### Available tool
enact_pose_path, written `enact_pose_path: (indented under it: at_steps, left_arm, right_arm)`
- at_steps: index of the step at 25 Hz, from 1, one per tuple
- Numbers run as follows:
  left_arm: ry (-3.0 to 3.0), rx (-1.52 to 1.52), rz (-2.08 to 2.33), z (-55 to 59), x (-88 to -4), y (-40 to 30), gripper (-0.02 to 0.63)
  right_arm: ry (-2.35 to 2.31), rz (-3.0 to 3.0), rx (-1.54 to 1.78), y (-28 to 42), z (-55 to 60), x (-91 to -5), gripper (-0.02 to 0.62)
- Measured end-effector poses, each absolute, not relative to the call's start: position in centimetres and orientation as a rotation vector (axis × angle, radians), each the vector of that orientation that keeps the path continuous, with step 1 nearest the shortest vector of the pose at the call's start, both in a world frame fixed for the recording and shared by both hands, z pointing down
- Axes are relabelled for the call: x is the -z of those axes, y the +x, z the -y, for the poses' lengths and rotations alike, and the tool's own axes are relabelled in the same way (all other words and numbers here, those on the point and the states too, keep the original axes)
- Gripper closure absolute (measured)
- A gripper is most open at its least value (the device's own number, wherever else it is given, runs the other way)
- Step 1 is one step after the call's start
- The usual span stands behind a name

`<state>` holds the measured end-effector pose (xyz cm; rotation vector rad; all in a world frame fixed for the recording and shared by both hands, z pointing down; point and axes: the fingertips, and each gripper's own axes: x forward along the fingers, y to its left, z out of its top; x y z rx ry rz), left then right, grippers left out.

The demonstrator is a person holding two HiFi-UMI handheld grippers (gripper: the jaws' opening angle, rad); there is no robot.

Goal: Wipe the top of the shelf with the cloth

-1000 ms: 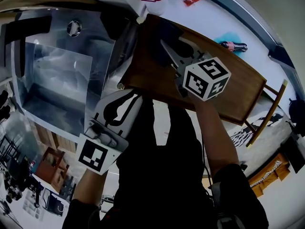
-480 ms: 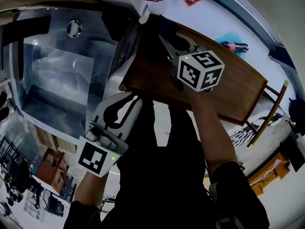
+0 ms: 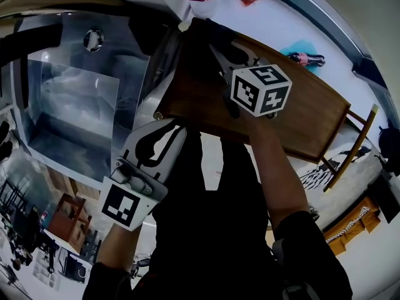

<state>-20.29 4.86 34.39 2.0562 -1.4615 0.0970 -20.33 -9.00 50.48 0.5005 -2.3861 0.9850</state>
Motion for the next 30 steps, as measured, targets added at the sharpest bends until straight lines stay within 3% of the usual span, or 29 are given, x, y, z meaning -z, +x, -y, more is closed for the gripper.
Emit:
enact_pose_path:
  at_steps: [30]
  left_arm:
    - [2.174, -0.140, 1.306, -0.7, -33.3, -10.3, 0.561]
  right_arm:
    - [0.697, 2.334, -1.053, -6.6, 12.1, -50.9, 0.537]
